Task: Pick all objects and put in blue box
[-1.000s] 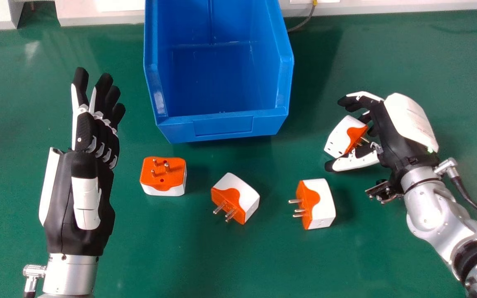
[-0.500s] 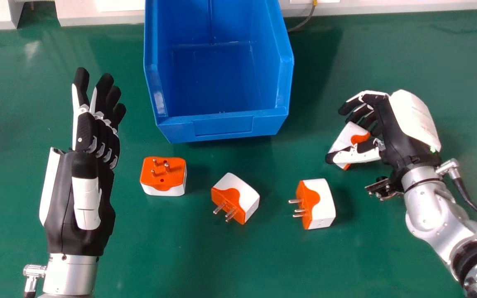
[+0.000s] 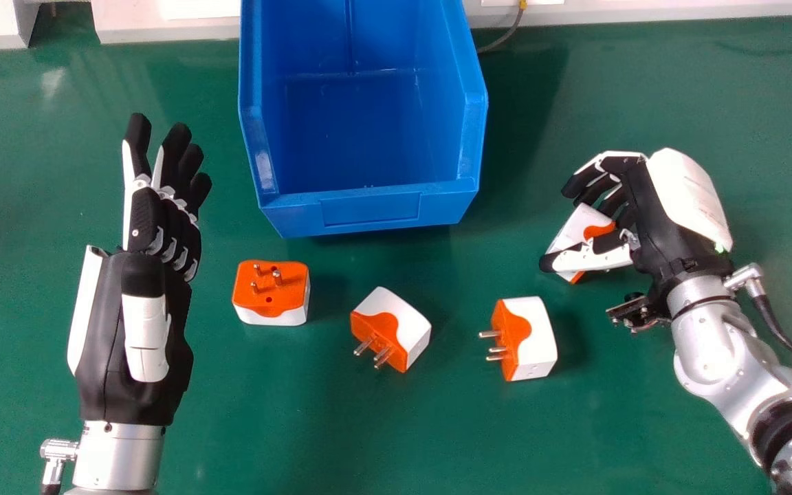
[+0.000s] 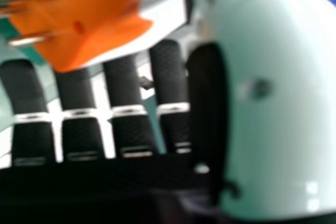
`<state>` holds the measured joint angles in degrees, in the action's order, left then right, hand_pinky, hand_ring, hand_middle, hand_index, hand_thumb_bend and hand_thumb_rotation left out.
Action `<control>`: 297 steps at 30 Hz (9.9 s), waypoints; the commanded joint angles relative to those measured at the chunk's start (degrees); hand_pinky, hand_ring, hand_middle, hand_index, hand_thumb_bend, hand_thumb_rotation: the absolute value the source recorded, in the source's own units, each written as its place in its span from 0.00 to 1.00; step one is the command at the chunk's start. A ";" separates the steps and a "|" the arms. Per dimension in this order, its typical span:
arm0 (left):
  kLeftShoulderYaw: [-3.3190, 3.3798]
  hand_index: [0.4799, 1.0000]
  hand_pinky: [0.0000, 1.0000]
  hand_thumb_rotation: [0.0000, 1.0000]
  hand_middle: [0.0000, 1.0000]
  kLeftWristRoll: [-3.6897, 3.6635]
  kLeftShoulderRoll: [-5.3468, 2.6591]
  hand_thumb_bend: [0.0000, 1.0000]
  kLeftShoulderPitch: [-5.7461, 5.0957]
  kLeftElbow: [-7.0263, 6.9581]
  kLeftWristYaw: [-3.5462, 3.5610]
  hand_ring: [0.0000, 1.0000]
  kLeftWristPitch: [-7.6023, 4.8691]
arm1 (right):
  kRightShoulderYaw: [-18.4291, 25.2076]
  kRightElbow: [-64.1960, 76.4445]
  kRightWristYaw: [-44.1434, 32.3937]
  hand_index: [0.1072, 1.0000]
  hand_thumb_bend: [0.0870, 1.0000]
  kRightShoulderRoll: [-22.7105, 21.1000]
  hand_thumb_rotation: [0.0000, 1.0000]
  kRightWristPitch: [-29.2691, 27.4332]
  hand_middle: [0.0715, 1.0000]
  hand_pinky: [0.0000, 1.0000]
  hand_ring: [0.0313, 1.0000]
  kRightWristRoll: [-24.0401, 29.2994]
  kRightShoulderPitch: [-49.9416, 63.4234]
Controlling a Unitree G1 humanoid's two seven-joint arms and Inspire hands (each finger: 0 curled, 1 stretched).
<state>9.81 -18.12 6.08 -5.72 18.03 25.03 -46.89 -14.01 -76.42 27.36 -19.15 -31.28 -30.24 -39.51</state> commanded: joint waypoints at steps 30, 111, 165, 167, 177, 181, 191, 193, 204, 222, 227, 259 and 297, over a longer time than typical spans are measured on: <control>0.28 1.00 1.00 1.00 1.00 0.13 0.07 0.92 0.49 -0.26 -0.51 1.00 -0.83 | 6.89 6.56 -1.35 0.47 0.47 -1.11 0.00 -12.82 0.44 0.37 0.38 7.36 -0.34; -1.07 1.00 0.99 1.00 1.00 -0.07 -0.77 0.93 2.77 1.50 -0.51 1.00 -0.93 | 5.48 11.69 -13.89 0.48 0.47 11.57 0.00 -13.00 0.46 0.32 0.36 8.53 -19.66; -0.79 1.00 0.97 1.00 1.00 -1.46 -0.62 0.92 3.55 2.54 1.28 0.99 -0.55 | 0.71 3.01 -12.85 0.55 0.67 13.99 0.01 -1.65 0.56 0.45 0.48 4.35 -27.37; -0.79 1.00 0.97 1.00 1.00 -1.31 -0.60 0.92 3.46 2.34 1.15 0.99 -0.52 | 0.91 3.09 -13.76 0.59 0.76 13.90 0.03 -1.61 0.60 0.47 0.52 4.53 -27.40; -0.87 1.00 0.97 1.00 1.00 -0.64 -0.64 0.91 3.44 2.44 0.74 0.99 -0.88 | 1.39 3.12 -15.07 0.67 0.90 13.69 0.08 -1.02 0.68 0.53 0.62 4.53 -27.47; -0.81 1.00 0.97 1.00 1.00 -0.55 -0.60 0.91 3.48 2.72 0.68 0.99 -0.99 | 1.27 3.11 -14.72 0.68 0.92 13.64 0.09 -0.96 0.69 0.54 0.64 4.34 -27.23; -0.88 1.00 0.97 1.00 1.00 -0.54 -0.65 0.90 3.44 2.57 0.62 0.99 -0.92 | 1.34 3.52 -14.27 0.70 0.93 13.29 0.10 -1.90 0.70 0.55 0.66 4.38 -26.95; -0.92 1.00 0.97 1.00 1.00 -0.55 -0.69 0.90 3.39 2.43 0.61 0.99 -0.88 | 1.63 3.84 -14.43 0.70 0.94 13.00 0.10 -2.83 0.70 0.55 0.66 4.75 -26.62; -0.99 1.00 0.97 1.00 1.00 -1.00 -0.79 0.91 3.38 2.88 0.91 0.99 -1.06 | 4.38 7.82 -14.91 0.68 0.93 11.10 0.11 -9.17 0.69 0.53 0.64 8.08 -22.38; -0.70 1.00 0.99 1.00 1.00 -0.51 -0.63 0.90 3.15 2.68 0.46 0.99 -1.01 | 10.39 30.69 -21.31 0.67 0.93 6.89 0.13 -17.49 0.67 0.52 0.63 17.96 -3.65; -0.68 1.00 0.99 1.00 1.00 -0.85 -0.67 0.89 3.22 3.11 0.73 0.99 -1.20 | 12.04 35.83 -23.11 0.67 0.93 5.35 0.14 -18.52 0.66 0.52 0.62 19.76 1.68; -0.46 1.00 1.00 1.00 1.00 -1.38 -0.39 0.88 1.34 1.65 1.79 1.00 -0.41 | 18.16 51.44 -26.52 0.68 0.91 2.35 0.12 -21.49 0.68 0.49 0.62 22.93 31.76; -0.28 1.00 1.00 1.00 1.00 -2.09 -0.55 0.89 1.83 1.58 2.66 1.00 0.33 | 17.67 35.86 -39.82 0.89 0.98 1.25 0.29 -31.10 0.89 0.75 0.86 27.68 38.07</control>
<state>9.44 -20.27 5.50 -3.96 20.87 27.58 -45.70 3.56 -40.48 -12.73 -16.58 -60.88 -2.27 -0.14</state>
